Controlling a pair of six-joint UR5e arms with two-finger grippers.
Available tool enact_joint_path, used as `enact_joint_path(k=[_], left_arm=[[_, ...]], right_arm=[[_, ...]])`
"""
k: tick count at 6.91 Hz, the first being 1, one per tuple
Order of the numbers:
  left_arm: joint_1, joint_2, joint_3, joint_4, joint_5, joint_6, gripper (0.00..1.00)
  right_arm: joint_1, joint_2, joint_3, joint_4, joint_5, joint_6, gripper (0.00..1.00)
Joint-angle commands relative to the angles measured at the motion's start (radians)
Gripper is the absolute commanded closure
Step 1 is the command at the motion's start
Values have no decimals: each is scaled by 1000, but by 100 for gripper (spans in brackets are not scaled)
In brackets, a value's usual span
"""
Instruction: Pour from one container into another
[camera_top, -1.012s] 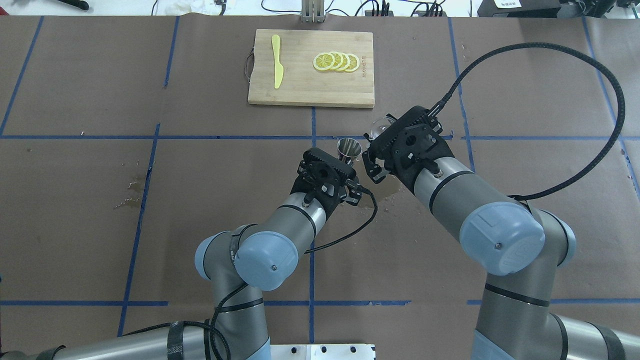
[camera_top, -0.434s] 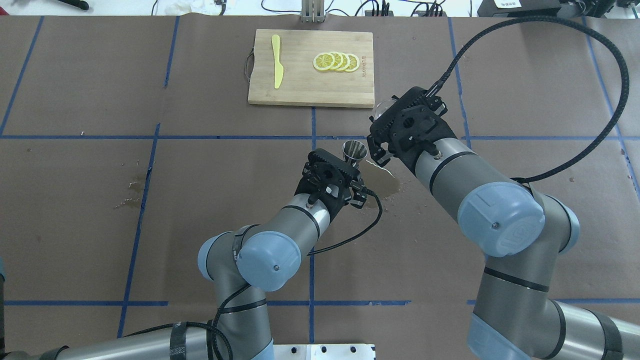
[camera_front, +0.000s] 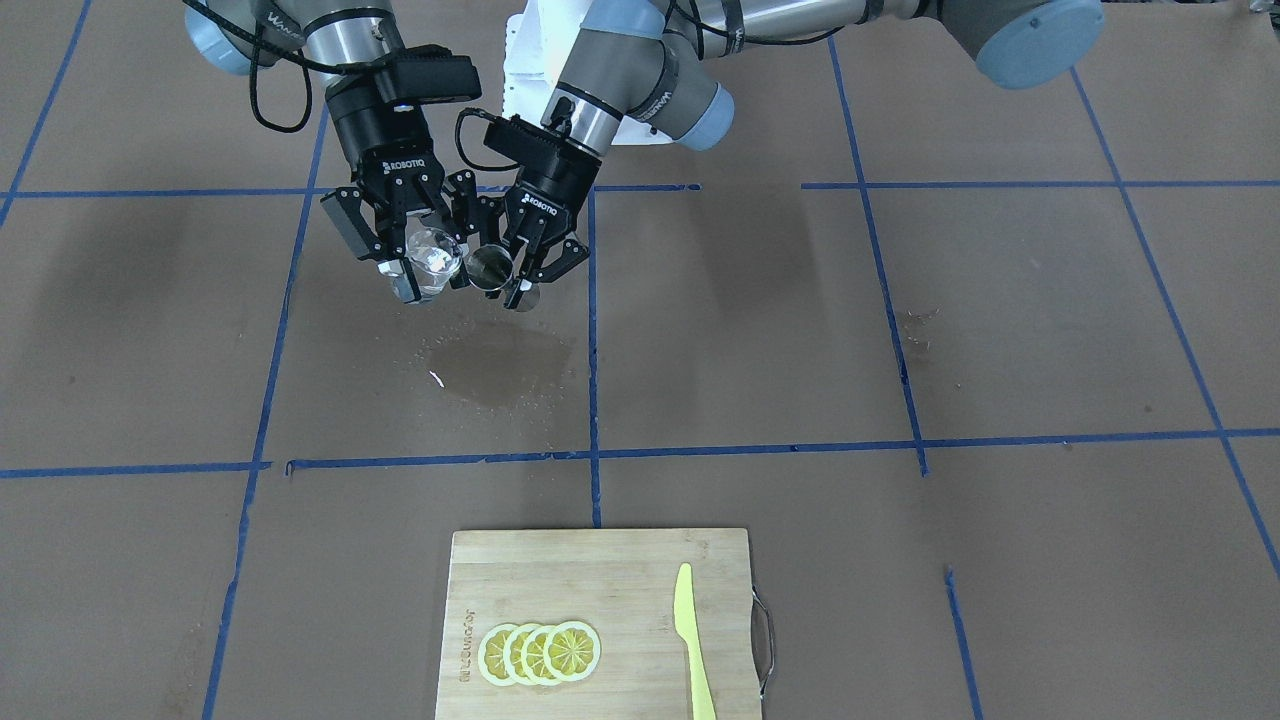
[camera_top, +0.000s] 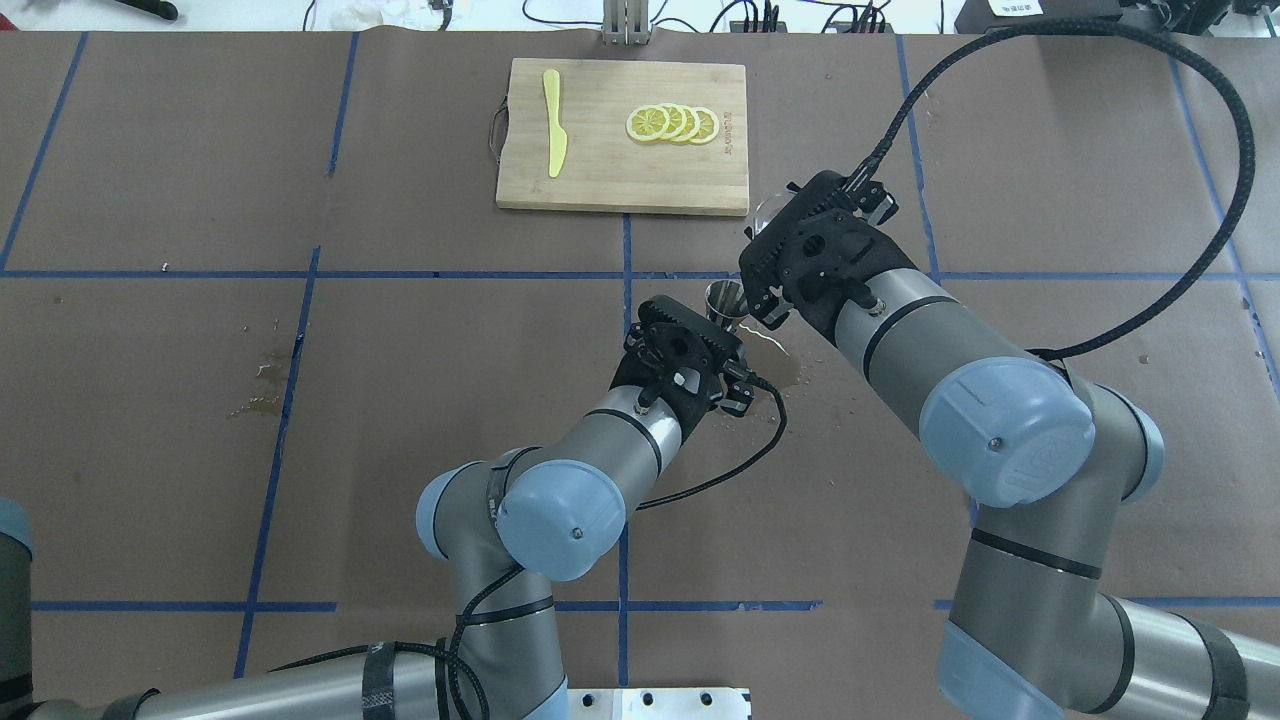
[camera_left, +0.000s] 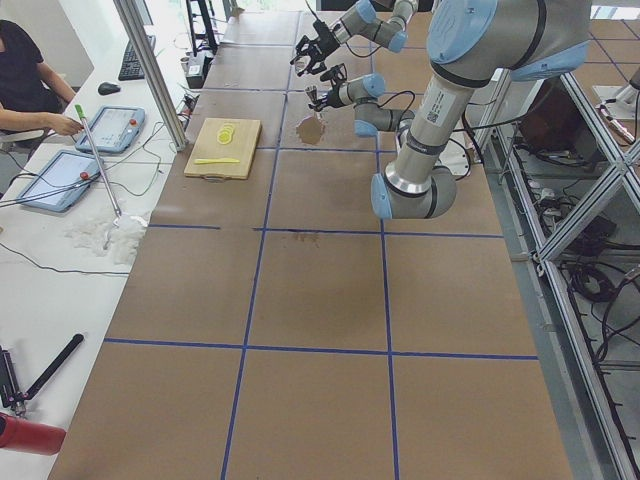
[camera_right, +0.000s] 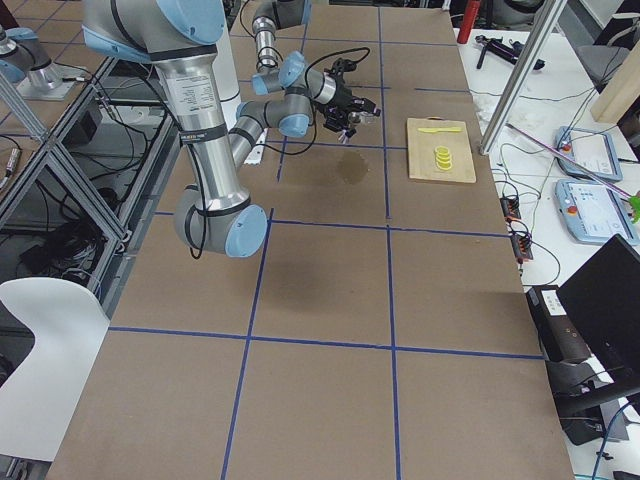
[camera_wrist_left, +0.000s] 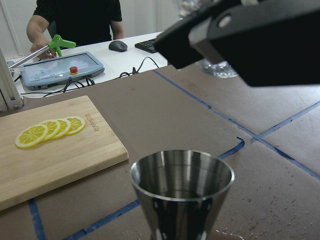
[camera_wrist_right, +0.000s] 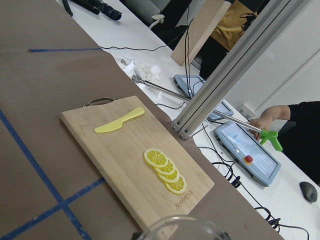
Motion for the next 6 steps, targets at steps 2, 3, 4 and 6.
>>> enact_joint_path(k=[2,3,4,6], left_arm=[[-1,-3,4,-2,-2,1,100],[-1,-3,4,-6,-2,1,100],[-1,-3,4,-9,0,1,100],[0,-3,8,-9,-2,2,100]], right_arm=[[4,-22,25,0,7,-82,100],[4,-28,26,0,7,-104,100],[2,-29,31,0,9,-107,100],[2,-29,34,0,9,-146,100]])
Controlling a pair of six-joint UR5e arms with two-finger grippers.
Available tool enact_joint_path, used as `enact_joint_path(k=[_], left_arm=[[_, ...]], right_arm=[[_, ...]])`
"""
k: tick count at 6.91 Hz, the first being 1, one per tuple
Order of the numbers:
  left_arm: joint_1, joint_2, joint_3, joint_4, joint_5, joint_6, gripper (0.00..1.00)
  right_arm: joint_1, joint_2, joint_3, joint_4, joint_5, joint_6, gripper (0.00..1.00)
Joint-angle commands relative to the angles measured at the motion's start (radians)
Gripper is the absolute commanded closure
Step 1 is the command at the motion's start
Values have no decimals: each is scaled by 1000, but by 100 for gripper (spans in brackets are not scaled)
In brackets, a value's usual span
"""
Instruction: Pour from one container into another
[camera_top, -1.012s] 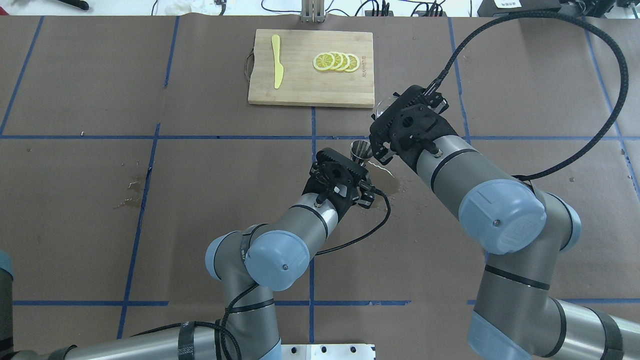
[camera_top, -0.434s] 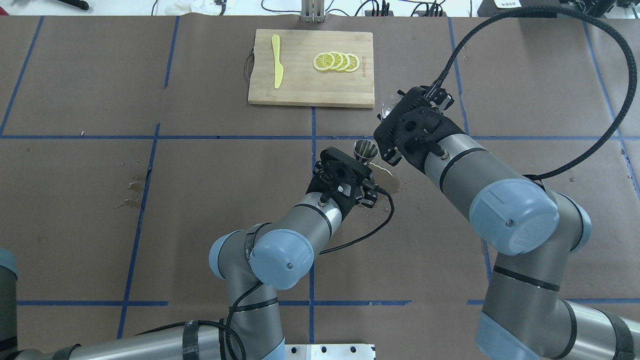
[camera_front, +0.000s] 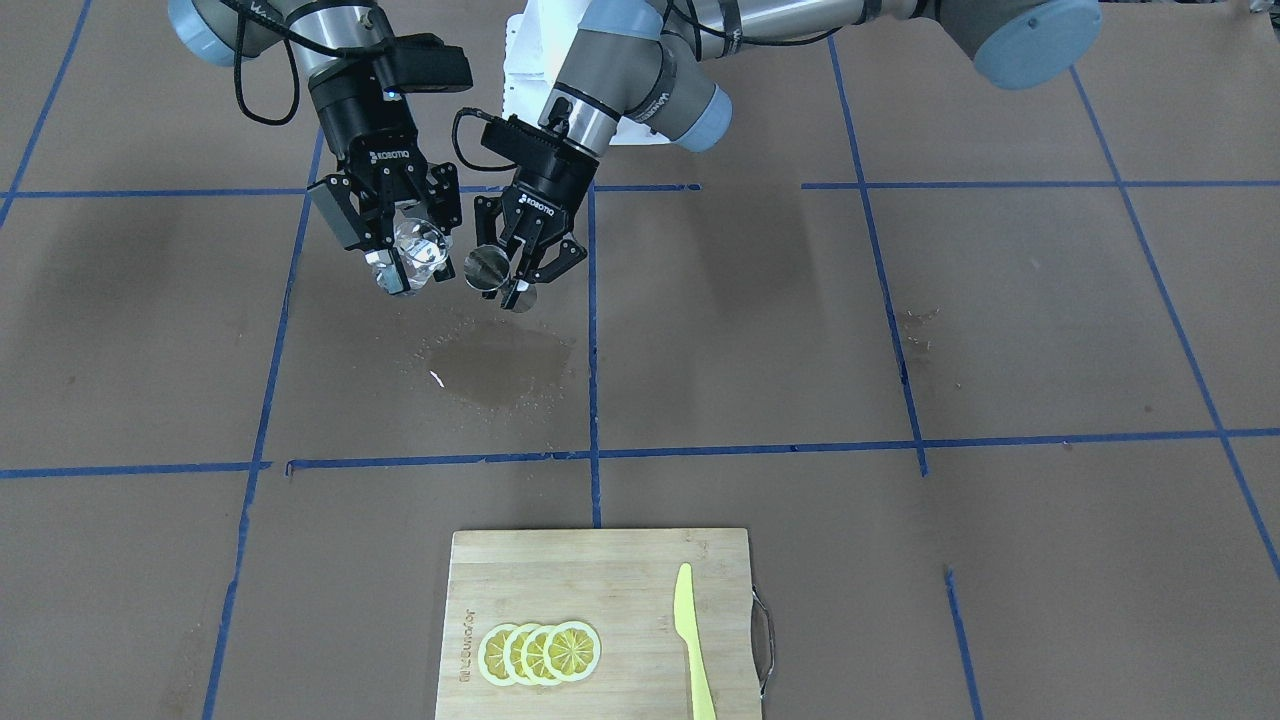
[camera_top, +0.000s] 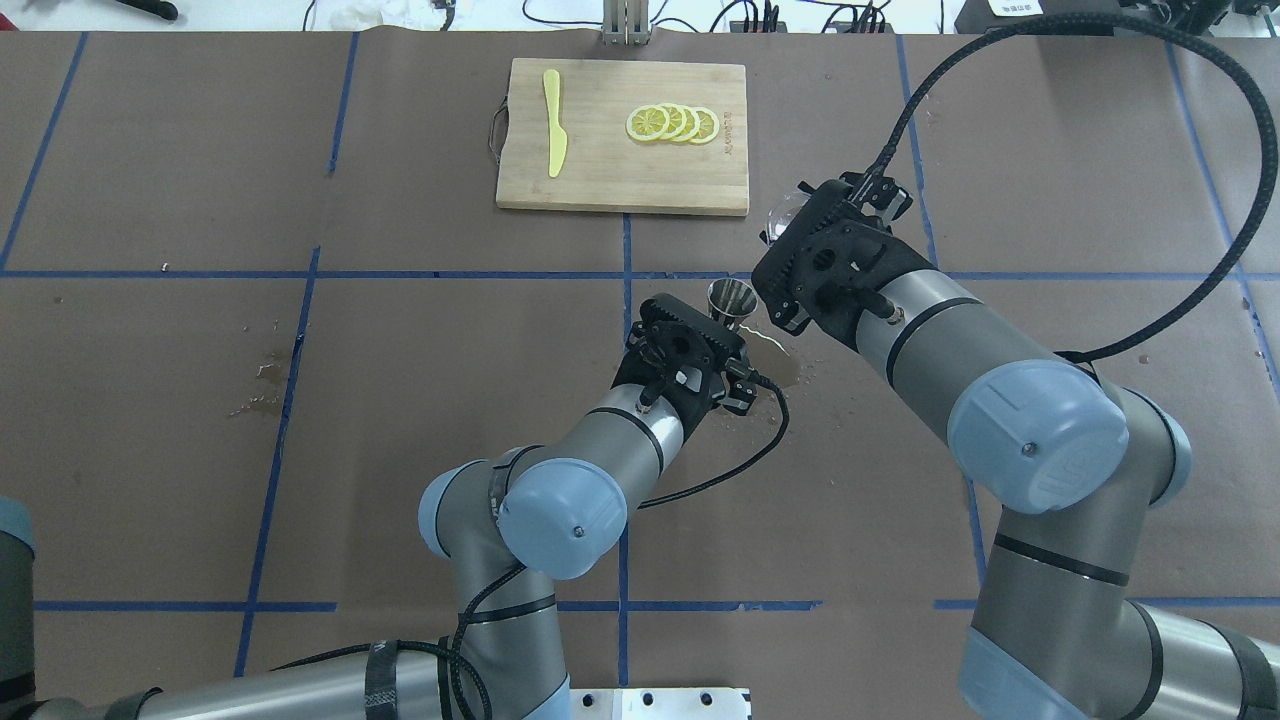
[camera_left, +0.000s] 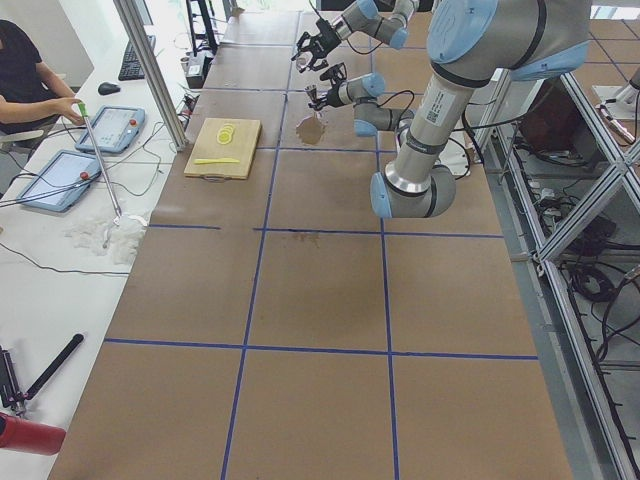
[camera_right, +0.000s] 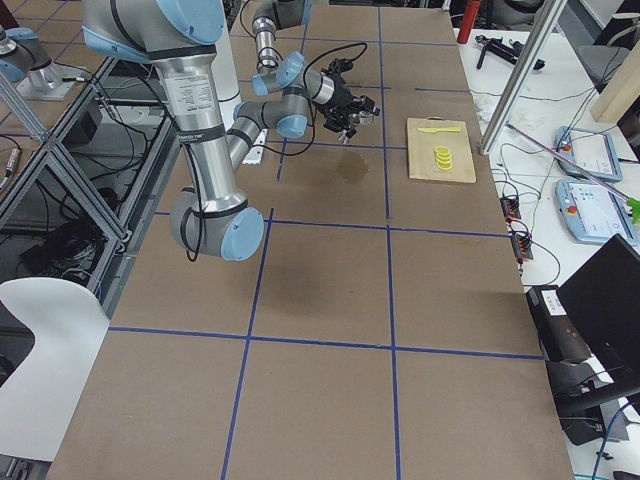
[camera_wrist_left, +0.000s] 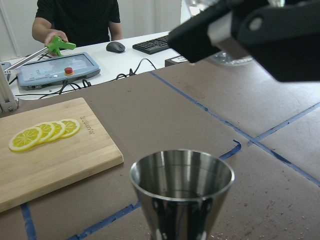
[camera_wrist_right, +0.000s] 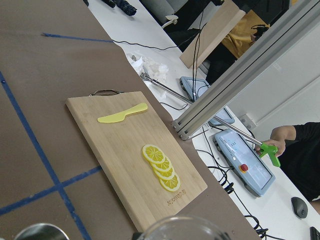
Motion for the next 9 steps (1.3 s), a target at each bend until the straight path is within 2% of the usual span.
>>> enact_joint_path(k=[1,5,9], left_arm=[[1,0,5,-1,0,4,100],[1,-5,9,-10,0,7,100],[1,-8,8,-10,0,9,100]], right_arm=[[-3,1,1,0,0,-30,100],[-14,12,-1,-35,-4,-49,100],[-25,30,-1,-35,-27,-230,100]])
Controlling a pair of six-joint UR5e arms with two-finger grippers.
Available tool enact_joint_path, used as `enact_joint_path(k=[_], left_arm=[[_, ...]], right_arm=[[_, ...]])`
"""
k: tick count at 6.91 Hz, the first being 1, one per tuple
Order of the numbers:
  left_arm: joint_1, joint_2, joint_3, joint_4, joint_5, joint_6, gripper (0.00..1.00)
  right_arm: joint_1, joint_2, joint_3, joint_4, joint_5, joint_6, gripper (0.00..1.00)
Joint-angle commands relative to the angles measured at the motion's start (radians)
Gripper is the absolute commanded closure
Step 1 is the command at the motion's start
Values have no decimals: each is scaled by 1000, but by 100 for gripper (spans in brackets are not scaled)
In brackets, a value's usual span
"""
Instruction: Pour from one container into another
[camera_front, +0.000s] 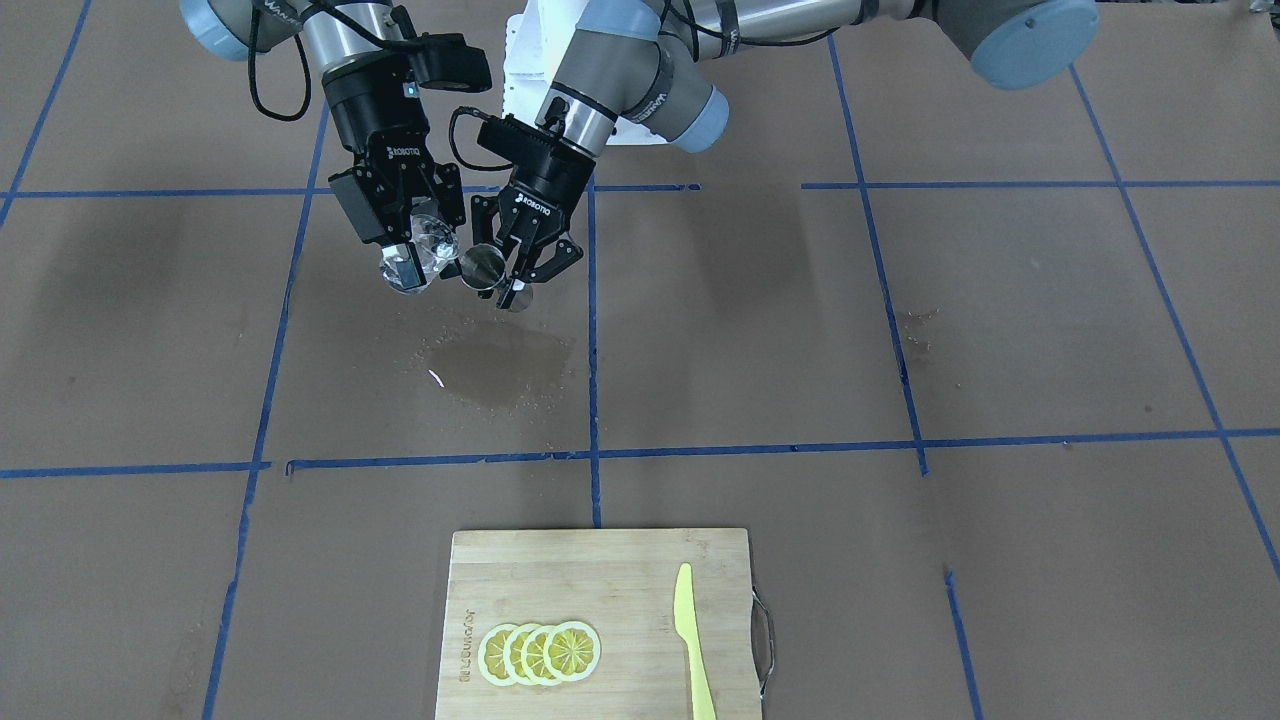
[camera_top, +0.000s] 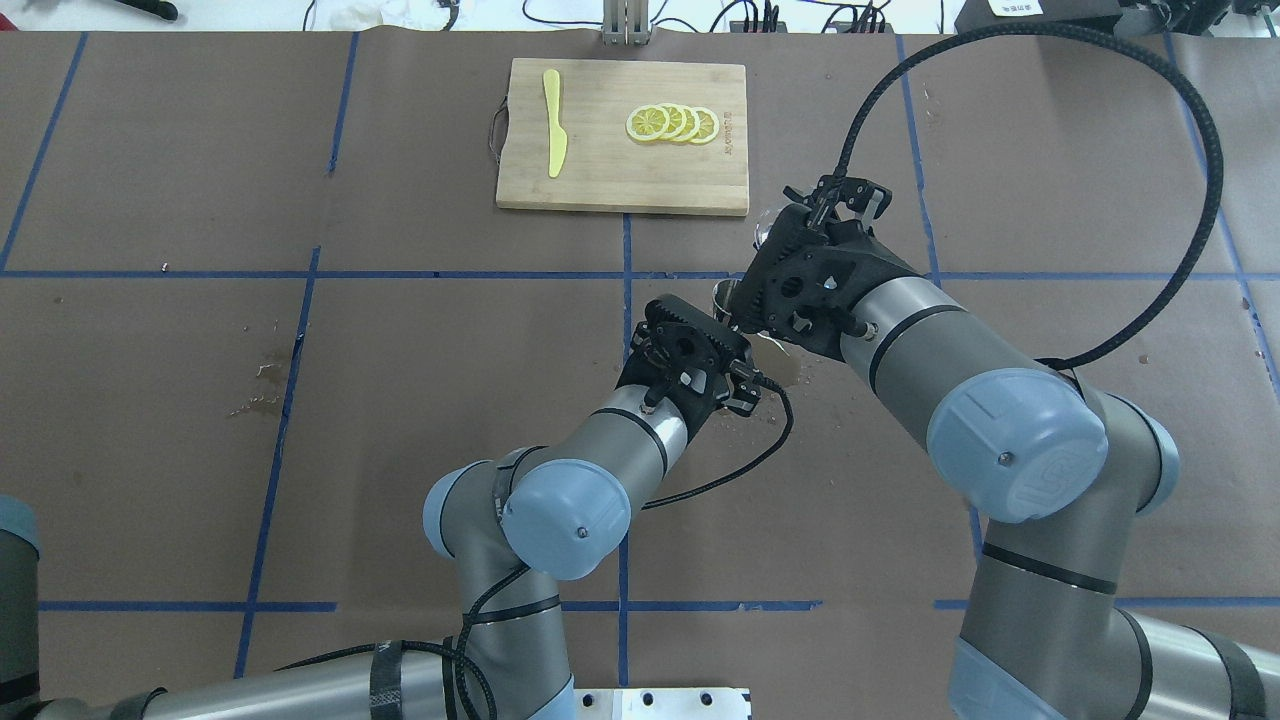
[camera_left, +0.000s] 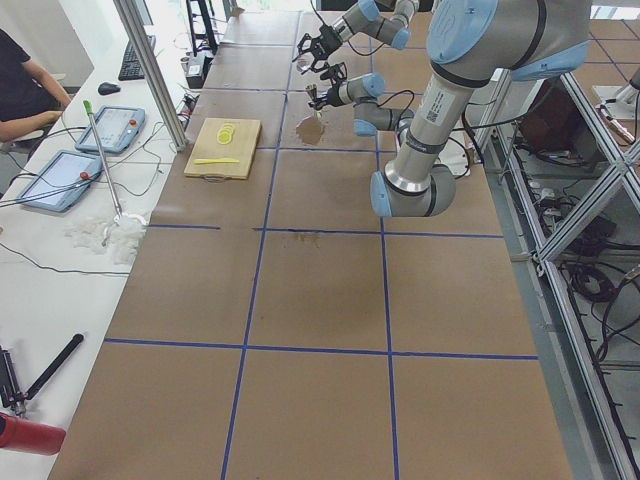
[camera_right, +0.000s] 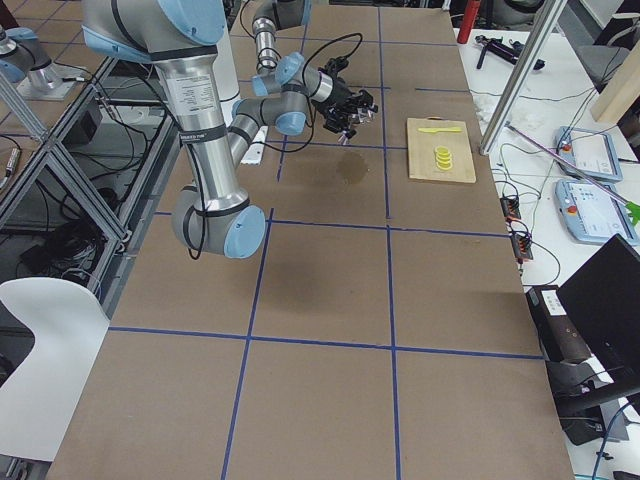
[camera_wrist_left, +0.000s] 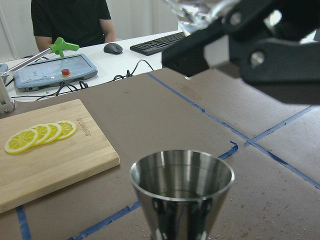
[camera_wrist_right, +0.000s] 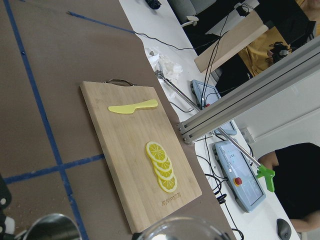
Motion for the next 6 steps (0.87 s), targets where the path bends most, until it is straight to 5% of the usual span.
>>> enact_joint_path(k=[1,6], left_arm=[[0,0,0,-6,0,0,100],[0,0,-2,-6,0,0,100]], right_arm=[[-15,7,0,-2,-18,-63,100],[-27,10,1,0,-74,-183,100]])
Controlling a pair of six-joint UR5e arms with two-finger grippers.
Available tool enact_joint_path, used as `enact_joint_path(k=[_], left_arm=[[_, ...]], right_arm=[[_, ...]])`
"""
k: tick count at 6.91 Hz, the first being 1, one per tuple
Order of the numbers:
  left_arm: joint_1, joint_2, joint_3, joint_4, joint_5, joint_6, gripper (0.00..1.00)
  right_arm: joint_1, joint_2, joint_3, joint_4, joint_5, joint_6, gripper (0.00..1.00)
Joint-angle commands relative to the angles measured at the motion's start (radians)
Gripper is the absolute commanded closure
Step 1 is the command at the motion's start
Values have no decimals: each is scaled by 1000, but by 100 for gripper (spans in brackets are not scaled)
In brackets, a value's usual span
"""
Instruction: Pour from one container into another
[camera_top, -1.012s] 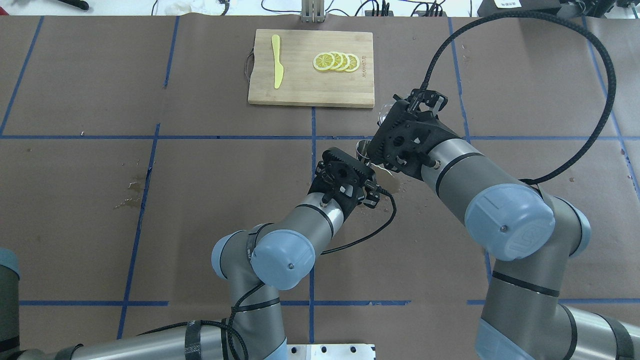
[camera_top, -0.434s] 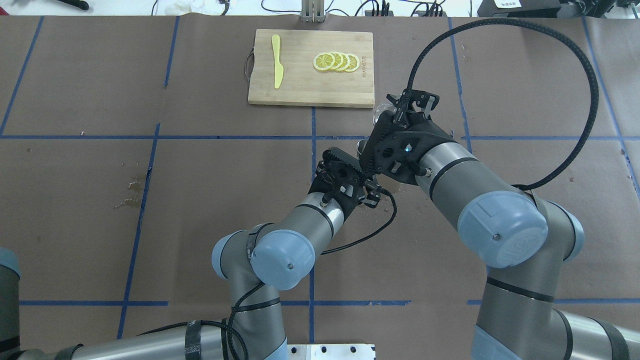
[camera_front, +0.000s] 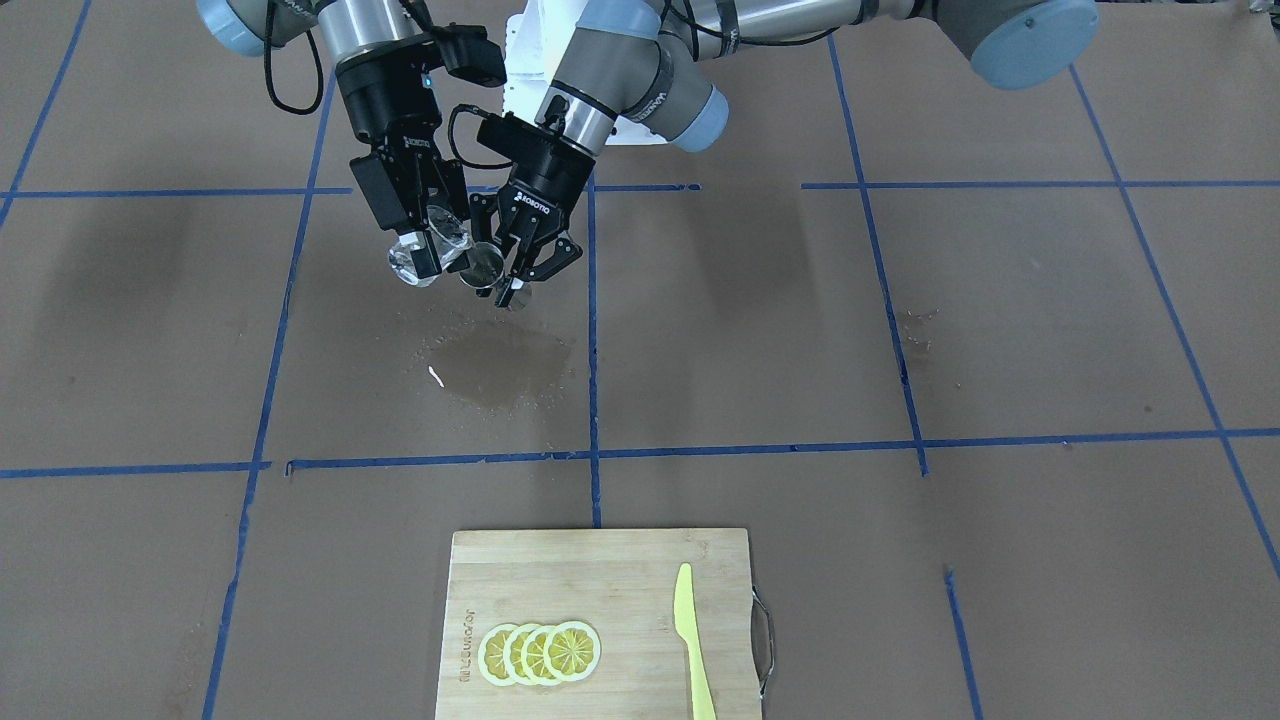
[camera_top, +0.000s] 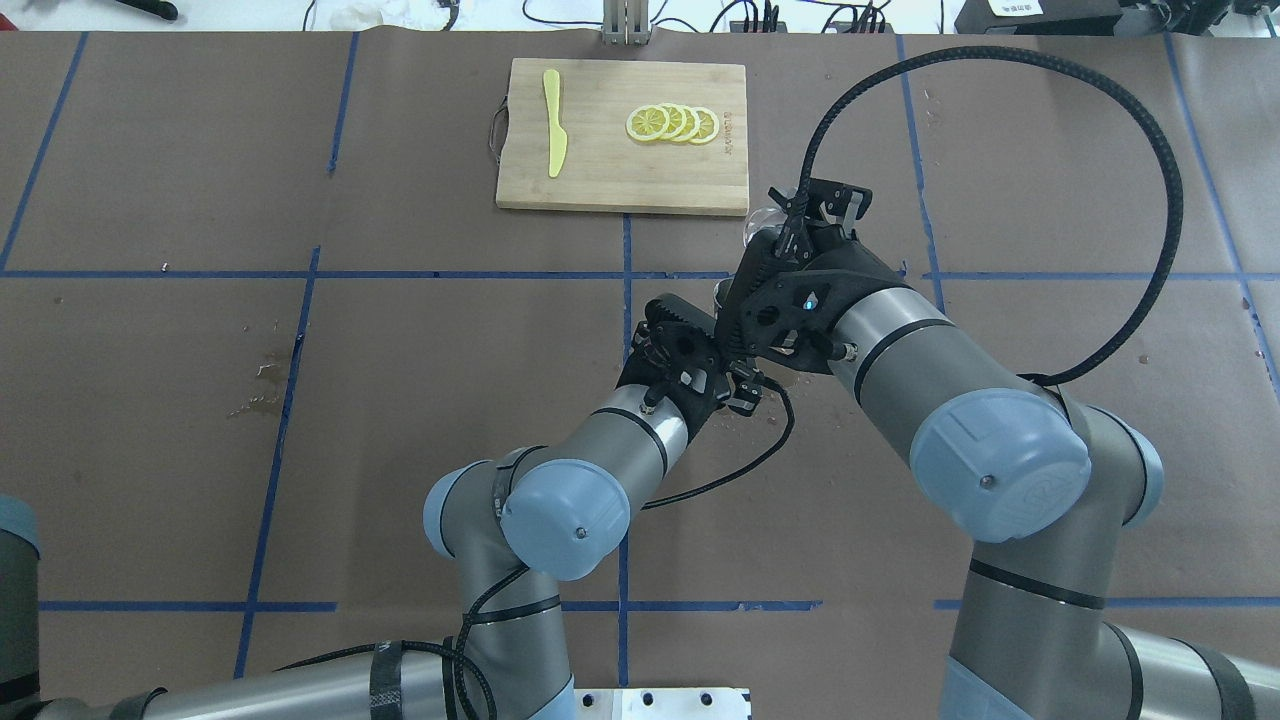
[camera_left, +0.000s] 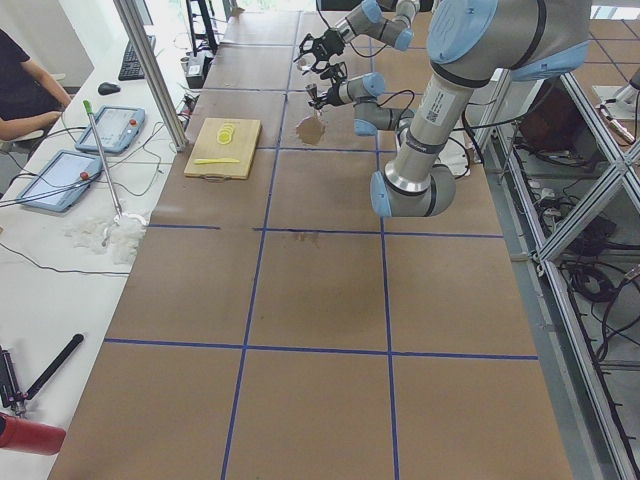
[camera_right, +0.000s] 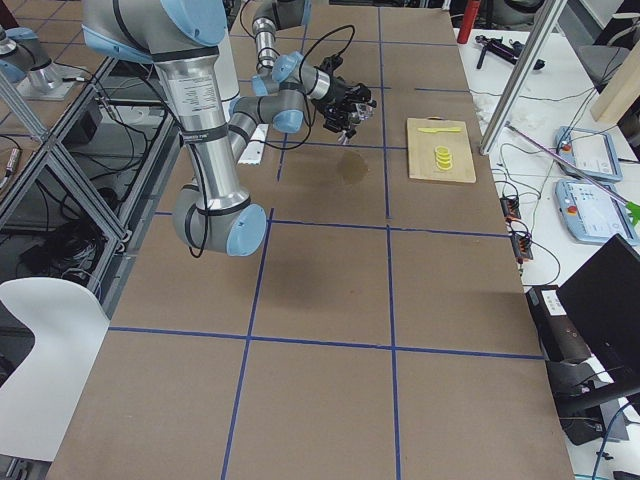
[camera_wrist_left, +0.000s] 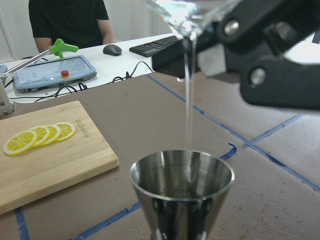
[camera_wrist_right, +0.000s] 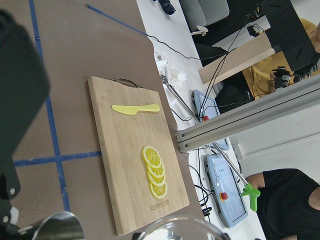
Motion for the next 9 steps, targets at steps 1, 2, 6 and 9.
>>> enact_joint_path(k=[1,2,6,9], left_arm=[[0,0,0,0,0,0,100],[0,0,1,0,0,0,100],[0,2,1,0,0,0,100],[0,2,3,0,0,0,100]], right_arm=[[-4,-1,0,1,-27,-57,100],[-4,1,0,0,-30,-63,100],[-21,28,0,-49,-89,-102,100],[-24,30,0,-54,-121,-140,100]])
